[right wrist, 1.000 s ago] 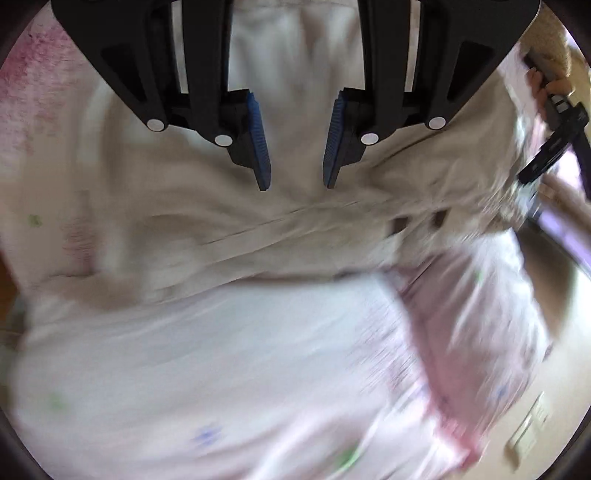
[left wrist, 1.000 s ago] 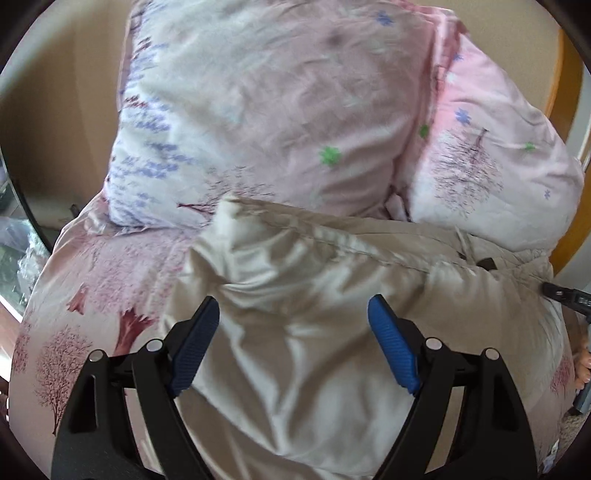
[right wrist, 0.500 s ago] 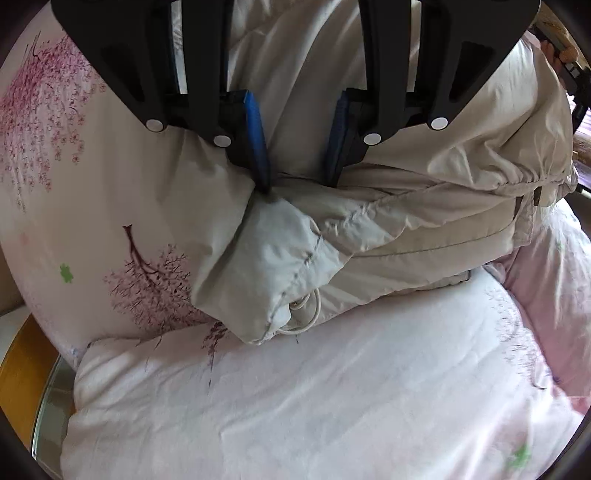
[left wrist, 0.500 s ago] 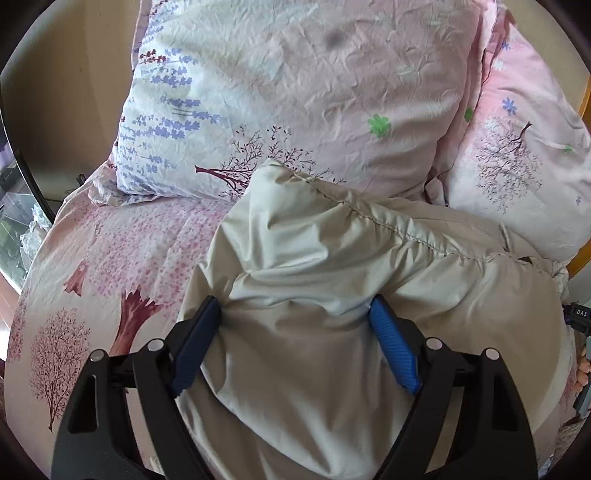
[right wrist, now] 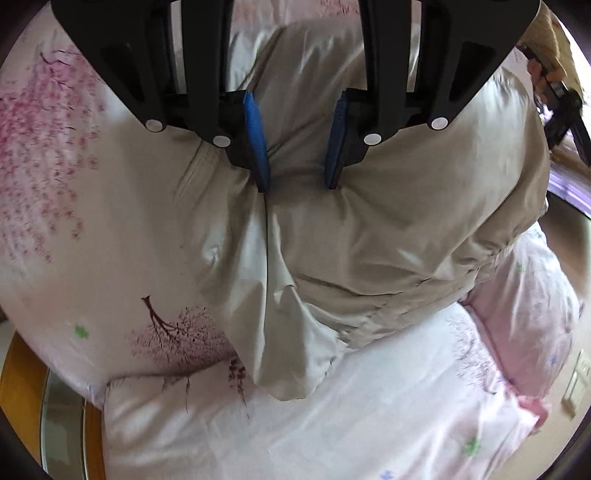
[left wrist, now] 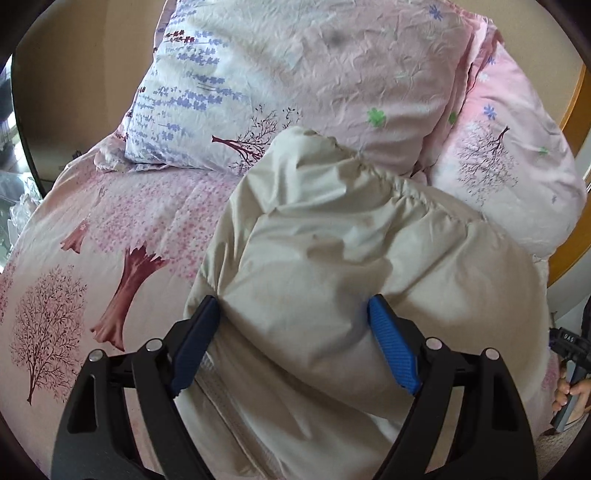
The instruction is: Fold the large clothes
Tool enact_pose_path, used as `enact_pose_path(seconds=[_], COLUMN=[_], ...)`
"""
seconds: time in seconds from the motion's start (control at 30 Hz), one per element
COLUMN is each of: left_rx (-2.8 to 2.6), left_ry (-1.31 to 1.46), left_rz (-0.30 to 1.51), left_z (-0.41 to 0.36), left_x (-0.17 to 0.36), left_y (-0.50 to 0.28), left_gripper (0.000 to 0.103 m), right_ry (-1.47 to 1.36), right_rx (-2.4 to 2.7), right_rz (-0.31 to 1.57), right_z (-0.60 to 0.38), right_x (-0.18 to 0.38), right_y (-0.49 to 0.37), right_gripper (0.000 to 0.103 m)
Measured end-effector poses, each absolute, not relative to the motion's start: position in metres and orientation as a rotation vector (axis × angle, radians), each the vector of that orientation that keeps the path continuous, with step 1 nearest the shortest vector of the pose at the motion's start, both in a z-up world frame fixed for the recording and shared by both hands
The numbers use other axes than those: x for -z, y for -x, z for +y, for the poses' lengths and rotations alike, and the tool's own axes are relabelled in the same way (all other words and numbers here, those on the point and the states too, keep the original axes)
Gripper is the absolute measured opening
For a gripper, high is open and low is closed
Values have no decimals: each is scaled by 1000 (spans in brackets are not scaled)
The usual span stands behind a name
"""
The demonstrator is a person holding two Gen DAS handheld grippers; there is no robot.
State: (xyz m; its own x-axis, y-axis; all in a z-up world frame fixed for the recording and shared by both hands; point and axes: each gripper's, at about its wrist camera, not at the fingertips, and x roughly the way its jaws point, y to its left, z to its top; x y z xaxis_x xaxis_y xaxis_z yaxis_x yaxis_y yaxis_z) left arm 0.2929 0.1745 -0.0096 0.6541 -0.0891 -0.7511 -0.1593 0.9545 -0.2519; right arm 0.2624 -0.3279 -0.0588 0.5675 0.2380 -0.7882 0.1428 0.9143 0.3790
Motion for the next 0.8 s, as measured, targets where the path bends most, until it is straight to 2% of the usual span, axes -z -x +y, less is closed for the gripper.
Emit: enact_pose_path(seconds=[0.2, 0.27, 0.37, 0.5, 0.63, 0.8], left_rx=[-13, 24, 50, 56, 70, 90], left_ry=[418, 486, 595, 750, 887, 984], left_rz=[834, 803, 756, 719, 739, 773], left_z=[187, 198, 215, 240, 251, 236], left_x=[8, 3, 0, 9, 28, 51], left_y=[-276, -260, -235, -196, -177, -175], left_gripper=[84, 84, 89, 90, 90, 90], right_ry=[-482, -558, -660, -789, -996, -1140], right_rx=[-56, -78, -73, -31, -39, -67], right_rz=[942, 896, 826, 785, 829, 852], right_z=[-335, -345, -362, -383, -396, -396], right_x=[54, 46, 42, 48, 77, 101], right_y=[-252, -231, -202, -173, -166, -171], right_gripper=[36, 55, 68, 72, 72, 74])
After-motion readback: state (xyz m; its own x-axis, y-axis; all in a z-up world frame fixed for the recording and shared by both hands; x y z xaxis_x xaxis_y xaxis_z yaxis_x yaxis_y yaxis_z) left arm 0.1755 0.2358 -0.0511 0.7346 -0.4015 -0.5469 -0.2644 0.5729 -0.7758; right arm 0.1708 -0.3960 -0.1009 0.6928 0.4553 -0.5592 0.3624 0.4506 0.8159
